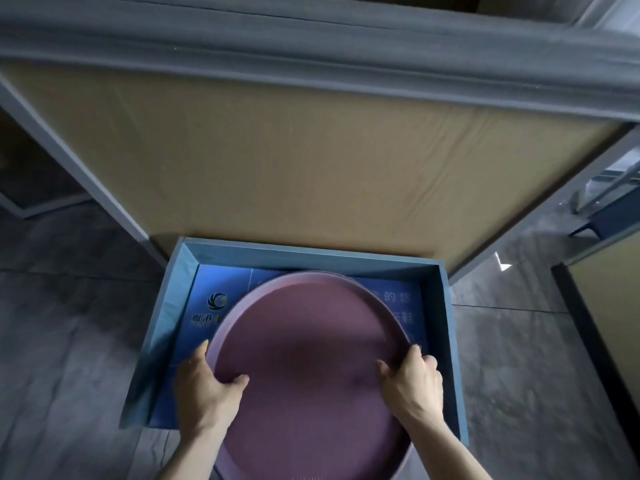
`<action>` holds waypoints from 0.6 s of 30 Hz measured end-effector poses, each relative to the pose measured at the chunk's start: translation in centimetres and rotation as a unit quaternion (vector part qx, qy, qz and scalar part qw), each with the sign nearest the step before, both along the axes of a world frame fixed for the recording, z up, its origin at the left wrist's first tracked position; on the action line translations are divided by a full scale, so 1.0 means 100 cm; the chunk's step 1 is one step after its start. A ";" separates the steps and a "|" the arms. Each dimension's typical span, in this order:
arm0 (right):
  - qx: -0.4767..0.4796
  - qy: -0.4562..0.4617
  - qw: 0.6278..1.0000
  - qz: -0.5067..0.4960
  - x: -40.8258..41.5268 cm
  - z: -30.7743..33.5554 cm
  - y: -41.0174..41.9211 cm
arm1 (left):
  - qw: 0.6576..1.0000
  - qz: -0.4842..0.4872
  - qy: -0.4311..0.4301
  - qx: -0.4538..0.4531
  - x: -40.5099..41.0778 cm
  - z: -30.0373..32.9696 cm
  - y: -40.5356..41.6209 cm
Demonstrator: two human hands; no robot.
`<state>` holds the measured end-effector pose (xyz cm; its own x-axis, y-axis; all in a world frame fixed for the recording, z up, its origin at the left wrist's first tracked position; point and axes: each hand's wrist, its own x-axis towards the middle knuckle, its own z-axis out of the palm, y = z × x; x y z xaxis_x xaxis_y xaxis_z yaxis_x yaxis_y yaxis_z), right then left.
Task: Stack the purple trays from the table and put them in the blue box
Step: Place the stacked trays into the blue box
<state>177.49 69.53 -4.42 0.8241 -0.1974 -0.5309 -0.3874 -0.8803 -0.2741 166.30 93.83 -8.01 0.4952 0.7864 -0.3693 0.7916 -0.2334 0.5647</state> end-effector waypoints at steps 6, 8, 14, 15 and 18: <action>-0.020 0.004 1.000 0.002 0.009 -0.001 0.007 | 0.999 -0.011 0.034 0.037 0.010 0.002 -0.002; -0.029 0.002 1.000 0.008 0.009 0.000 0.007 | 0.998 -0.007 0.034 0.045 0.010 0.002 -0.004; -0.047 0.000 0.997 0.069 0.013 0.002 0.009 | 0.997 0.003 0.028 0.074 0.011 0.002 -0.012; -0.042 -0.002 0.996 0.074 0.012 0.002 0.008 | 0.997 0.005 0.025 0.073 0.012 0.002 -0.012; -0.059 -0.020 0.992 0.111 0.005 -0.002 0.003 | 0.998 0.003 0.013 0.066 0.013 0.000 -0.012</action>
